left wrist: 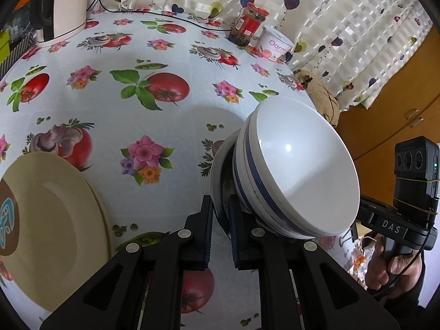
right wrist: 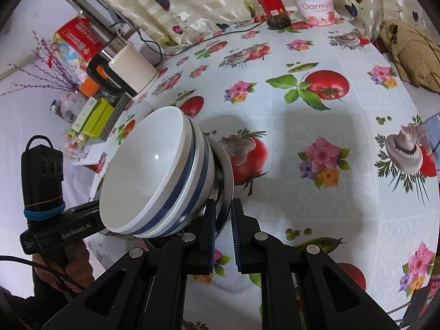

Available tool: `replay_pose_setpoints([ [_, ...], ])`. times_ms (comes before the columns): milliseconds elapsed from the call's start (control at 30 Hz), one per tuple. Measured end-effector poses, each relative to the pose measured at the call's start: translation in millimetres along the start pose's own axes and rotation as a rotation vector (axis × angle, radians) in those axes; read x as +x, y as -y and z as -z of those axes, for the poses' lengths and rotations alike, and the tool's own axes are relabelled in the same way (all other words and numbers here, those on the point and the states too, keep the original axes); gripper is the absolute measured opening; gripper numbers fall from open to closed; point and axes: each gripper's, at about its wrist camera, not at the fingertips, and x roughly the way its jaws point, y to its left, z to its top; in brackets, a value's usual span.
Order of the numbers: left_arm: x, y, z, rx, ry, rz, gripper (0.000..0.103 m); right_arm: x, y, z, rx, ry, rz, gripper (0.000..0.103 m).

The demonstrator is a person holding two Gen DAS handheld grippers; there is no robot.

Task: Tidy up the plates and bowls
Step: 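Carry the bowl stack with both grippers toward the beige plate stack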

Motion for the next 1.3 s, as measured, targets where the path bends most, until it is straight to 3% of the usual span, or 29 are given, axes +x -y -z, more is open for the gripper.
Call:
replay_pose_setpoints([
  [667, -44, -26, 0, -0.044, 0.07, -0.055, 0.012, 6, -44, -19, -0.094, -0.002, -0.046, 0.012],
  [1300, -84, -73, 10, -0.13, 0.128, -0.13, 0.012, 42, -103, -31, -0.196, -0.059, -0.105, 0.012],
])
